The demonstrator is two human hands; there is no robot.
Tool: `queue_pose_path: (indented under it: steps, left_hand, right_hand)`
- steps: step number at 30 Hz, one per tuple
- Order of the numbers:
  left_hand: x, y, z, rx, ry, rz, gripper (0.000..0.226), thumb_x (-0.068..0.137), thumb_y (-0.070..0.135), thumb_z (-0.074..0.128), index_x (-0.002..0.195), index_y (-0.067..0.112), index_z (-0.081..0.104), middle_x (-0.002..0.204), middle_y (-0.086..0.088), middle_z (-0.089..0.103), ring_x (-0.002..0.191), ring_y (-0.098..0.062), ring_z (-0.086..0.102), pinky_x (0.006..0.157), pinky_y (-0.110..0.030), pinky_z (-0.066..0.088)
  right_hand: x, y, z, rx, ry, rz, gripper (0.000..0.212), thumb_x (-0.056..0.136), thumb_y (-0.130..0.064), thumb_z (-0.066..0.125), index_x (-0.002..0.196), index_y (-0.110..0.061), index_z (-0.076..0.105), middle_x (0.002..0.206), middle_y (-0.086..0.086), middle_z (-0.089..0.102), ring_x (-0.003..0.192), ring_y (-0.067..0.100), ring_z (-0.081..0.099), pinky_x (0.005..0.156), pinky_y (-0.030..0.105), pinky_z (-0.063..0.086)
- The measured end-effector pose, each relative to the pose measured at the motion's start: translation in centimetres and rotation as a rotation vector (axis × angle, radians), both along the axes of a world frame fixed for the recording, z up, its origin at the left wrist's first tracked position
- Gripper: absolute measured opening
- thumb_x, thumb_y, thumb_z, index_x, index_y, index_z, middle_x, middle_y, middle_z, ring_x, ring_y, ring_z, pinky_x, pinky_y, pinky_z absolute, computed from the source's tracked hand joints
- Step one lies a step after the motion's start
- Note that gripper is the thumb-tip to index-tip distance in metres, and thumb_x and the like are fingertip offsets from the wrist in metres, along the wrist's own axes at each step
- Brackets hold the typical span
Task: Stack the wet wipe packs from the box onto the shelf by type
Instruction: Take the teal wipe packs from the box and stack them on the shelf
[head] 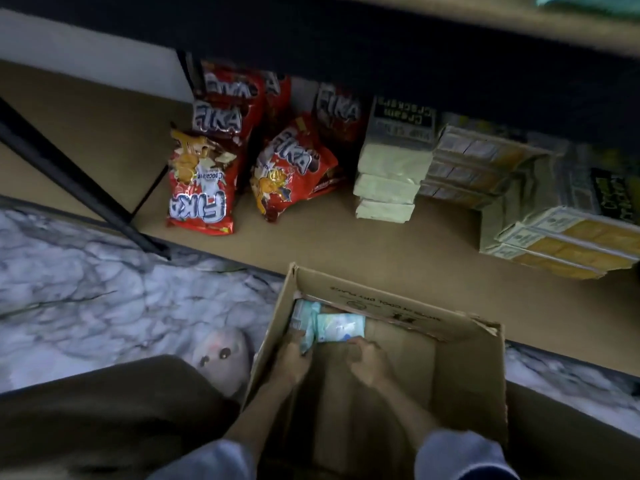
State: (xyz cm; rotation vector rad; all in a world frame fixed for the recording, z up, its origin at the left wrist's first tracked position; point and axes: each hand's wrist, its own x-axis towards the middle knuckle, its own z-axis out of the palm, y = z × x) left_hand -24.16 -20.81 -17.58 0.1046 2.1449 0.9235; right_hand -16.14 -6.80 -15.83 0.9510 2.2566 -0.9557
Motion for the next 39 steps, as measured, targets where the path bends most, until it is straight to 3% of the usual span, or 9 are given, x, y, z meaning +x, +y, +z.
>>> queue_pose_path:
  steps: [3,6,11,17,20,24,30,33,39]
  left_hand:
    - [-0.6,0.8,-1.4,0.006,0.025,0.001,0.046,0.085,-0.004,0.055,0.129,-0.002,0.043,0.133,-0.019,0.047,0.124,-0.033,0.046,0.106,-0.041,0.036]
    - [-1.2,1.5,-1.9,-0.029,0.013,-0.055,0.054,0.086,0.001,0.055,0.137,0.003,0.035,0.139,-0.016,0.041,0.128,-0.031,0.043,0.107,-0.036,0.035]
    - [-2.1,2.6,-3.0,-0.043,0.021,-0.079,0.066,0.086,0.002,0.056,0.143,0.007,0.025,0.151,-0.017,0.023,0.136,-0.031,0.031,0.112,-0.036,0.028]
    - [-2.1,3.2,-4.4,-0.064,0.084,-0.108,0.075,0.086,0.012,0.061,0.147,0.025,0.019,0.155,-0.006,-0.001,0.141,-0.033,0.012,0.116,-0.041,0.019]
    - [-2.0,3.3,-5.4,-0.101,0.119,-0.123,0.076,0.087,0.020,0.061,0.147,0.027,0.016,0.155,-0.010,0.002,0.142,-0.032,0.009,0.117,-0.041,0.015]
    - [-1.7,3.6,-6.3,-0.359,0.283,-0.259,0.078,0.090,0.044,0.051,0.148,0.029,0.002,0.154,-0.011,0.001,0.142,-0.029,0.004,0.118,-0.037,0.003]
    - [-1.5,3.3,-5.9,-0.291,0.142,-0.233,0.082,0.081,0.026,0.065,0.146,0.031,0.016,0.139,-0.014,0.024,0.129,-0.033,0.028,0.111,-0.038,0.023]
    - [-0.6,2.2,-4.7,-0.180,0.024,-0.125,0.080,0.076,0.019,0.072,0.143,0.023,0.028,0.135,-0.016,0.029,0.127,-0.036,0.034,0.106,-0.037,0.030]
    - [1.4,1.7,1.9,-0.157,0.124,-0.241,0.087,0.071,0.020,0.073,0.142,0.032,0.024,0.126,-0.008,0.034,0.121,-0.029,0.039,0.103,-0.030,0.029]
  right_hand:
    - [-1.7,0.6,-1.8,0.011,-0.023,0.046,0.050,0.083,-0.026,0.052,0.133,-0.023,0.047,0.128,0.008,0.057,0.119,0.025,0.052,0.098,0.027,0.040]
    - [-3.2,1.0,-2.6,0.087,-0.022,0.199,0.068,0.076,-0.037,0.043,0.142,-0.028,0.032,0.144,0.008,0.036,0.134,0.025,0.035,0.106,0.028,0.032]
    - [-4.1,1.5,-4.5,0.225,0.015,0.423,0.070,0.086,-0.027,0.052,0.147,-0.033,0.018,0.154,0.003,0.015,0.142,0.021,0.017,0.110,0.032,0.022]
    - [-3.2,2.2,-5.7,0.306,0.010,0.473,0.069,0.090,-0.012,0.047,0.147,-0.035,0.015,0.150,0.008,0.020,0.139,0.026,0.020,0.108,0.035,0.024]
    - [-2.1,2.7,-6.4,0.330,-0.024,0.438,0.065,0.094,-0.015,0.043,0.148,-0.033,0.012,0.147,0.012,0.026,0.135,0.029,0.025,0.105,0.034,0.026]
    - [-1.0,3.2,-6.9,0.327,-0.067,0.413,0.063,0.097,-0.027,0.042,0.149,-0.031,0.007,0.149,0.011,0.025,0.137,0.028,0.023,0.106,0.033,0.025]
    - [-0.3,3.0,-5.9,0.287,-0.084,0.336,0.070,0.089,-0.035,0.054,0.148,-0.031,0.017,0.141,0.008,0.033,0.130,0.024,0.030,0.101,0.029,0.034]
    - [1.0,2.8,-4.1,0.278,-0.076,0.282,0.071,0.087,-0.040,0.056,0.147,-0.032,0.019,0.140,0.006,0.035,0.128,0.023,0.033,0.098,0.028,0.037]
    - [4.0,2.7,1.7,0.322,0.053,0.206,0.074,0.081,-0.050,0.056,0.146,-0.035,0.022,0.139,0.001,0.040,0.128,0.022,0.036,0.099,0.026,0.034]
